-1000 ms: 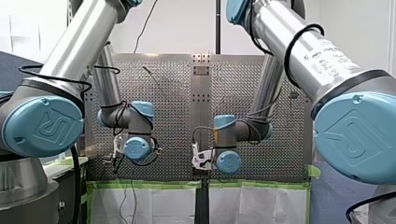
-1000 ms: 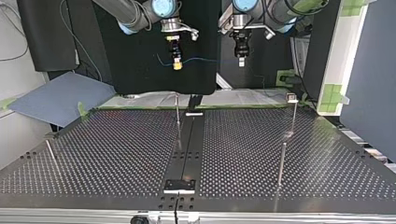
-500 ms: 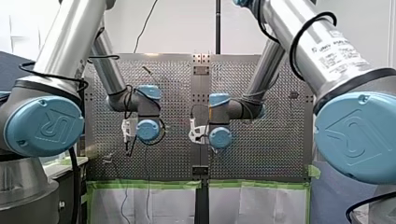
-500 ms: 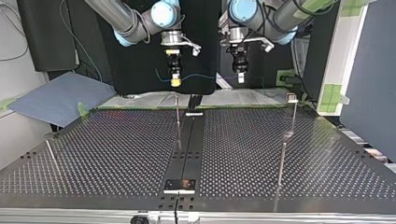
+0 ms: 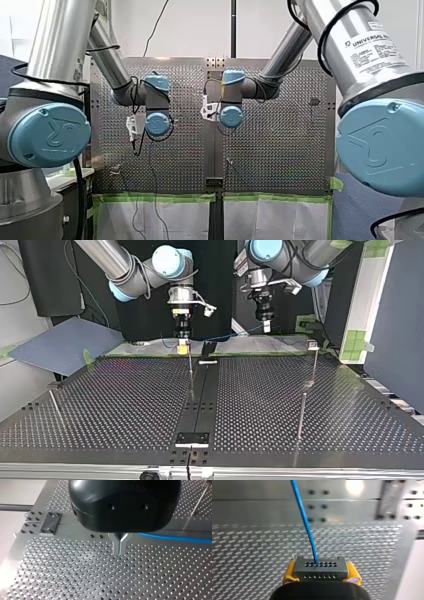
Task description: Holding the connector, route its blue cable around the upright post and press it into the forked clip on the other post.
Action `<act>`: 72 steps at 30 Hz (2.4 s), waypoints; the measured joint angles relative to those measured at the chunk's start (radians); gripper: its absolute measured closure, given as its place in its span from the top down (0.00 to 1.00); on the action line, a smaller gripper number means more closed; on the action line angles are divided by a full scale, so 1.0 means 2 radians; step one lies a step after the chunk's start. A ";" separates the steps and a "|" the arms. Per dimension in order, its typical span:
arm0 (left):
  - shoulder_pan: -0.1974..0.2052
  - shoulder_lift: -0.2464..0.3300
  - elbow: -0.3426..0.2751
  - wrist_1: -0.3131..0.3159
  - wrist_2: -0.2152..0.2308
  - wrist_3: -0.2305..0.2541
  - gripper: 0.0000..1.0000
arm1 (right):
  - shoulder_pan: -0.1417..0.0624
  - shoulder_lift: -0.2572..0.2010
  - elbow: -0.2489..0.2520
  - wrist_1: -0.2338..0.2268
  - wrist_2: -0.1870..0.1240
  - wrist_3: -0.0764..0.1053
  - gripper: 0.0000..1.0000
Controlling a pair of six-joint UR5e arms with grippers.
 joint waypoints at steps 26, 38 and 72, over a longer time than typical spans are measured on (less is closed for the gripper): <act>0.025 0.108 0.083 -0.108 -0.015 -0.065 0.00 | -0.002 -0.115 -0.052 0.088 -0.075 0.015 0.00; 0.042 0.162 0.138 -0.162 -0.024 -0.070 0.00 | -0.008 -0.120 -0.068 0.114 -0.106 0.017 0.00; 0.176 0.117 0.268 -0.278 0.106 -0.104 0.00 | -0.026 -0.033 -0.193 0.159 -0.144 0.025 0.00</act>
